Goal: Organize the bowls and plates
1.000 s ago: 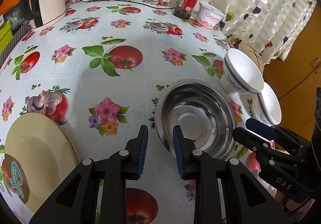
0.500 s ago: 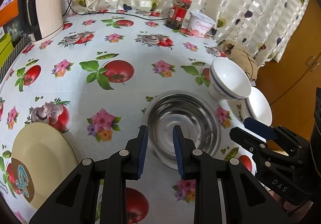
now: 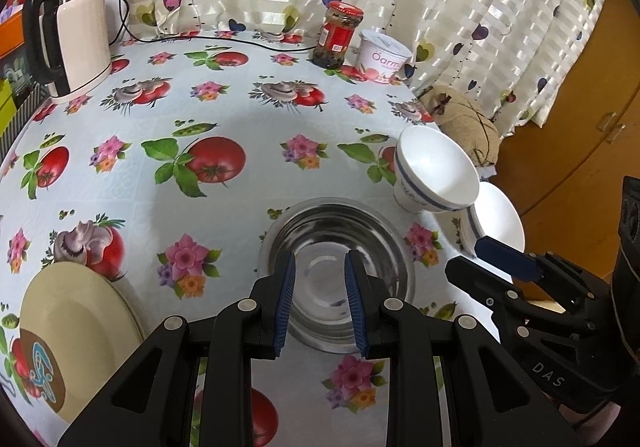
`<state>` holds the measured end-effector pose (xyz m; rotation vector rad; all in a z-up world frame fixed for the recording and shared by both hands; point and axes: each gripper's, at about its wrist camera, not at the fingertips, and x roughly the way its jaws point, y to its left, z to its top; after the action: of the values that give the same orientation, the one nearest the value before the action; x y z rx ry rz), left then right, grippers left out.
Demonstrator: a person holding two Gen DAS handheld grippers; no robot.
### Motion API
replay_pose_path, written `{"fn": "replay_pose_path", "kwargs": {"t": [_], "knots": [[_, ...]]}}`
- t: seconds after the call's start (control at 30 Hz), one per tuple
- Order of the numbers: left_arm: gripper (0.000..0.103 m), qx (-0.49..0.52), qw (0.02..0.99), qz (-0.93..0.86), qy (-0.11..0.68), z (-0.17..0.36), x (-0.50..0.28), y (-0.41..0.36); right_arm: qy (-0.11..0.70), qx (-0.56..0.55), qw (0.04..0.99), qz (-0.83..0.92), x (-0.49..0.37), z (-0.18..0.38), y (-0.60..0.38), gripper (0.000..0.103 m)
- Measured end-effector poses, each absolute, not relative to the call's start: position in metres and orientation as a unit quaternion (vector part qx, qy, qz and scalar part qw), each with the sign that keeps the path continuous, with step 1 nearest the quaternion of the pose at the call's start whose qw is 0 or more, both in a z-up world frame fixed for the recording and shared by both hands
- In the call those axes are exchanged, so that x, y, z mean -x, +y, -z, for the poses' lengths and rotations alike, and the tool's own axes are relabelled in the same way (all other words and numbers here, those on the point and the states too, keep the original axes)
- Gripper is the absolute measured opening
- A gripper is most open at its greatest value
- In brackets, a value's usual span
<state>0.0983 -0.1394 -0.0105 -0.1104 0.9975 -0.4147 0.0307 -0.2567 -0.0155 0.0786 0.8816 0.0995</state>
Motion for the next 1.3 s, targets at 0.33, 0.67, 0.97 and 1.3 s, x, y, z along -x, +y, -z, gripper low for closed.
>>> {"fn": "replay_pose_path", "kwargs": {"t": [0.33,0.67,0.97,1.3], "knots": [[0.026,0.048,0.859,0.207,0.465,0.002,-0.102,-0.149,0.422,-0.045,0.905,-0.043,-0.033,0.012,-0.267,0.042],[0.026,0.045,0.857,0.223,0.462,-0.003,-0.113,-0.168,0.410,-0.060,0.910,-0.020,-0.038,0.003,-0.295,0.042],[0.026,0.043,0.852,0.232,0.467,-0.002,-0.125,-0.184,0.410,-0.072,0.909,-0.007,-0.046,0.003,-0.316,0.042],[0.026,0.043,0.849,0.241,0.469,0.002,-0.141,-0.202,0.411,-0.087,0.908,0.009,-0.059,0.005,-0.341,0.033]]}}
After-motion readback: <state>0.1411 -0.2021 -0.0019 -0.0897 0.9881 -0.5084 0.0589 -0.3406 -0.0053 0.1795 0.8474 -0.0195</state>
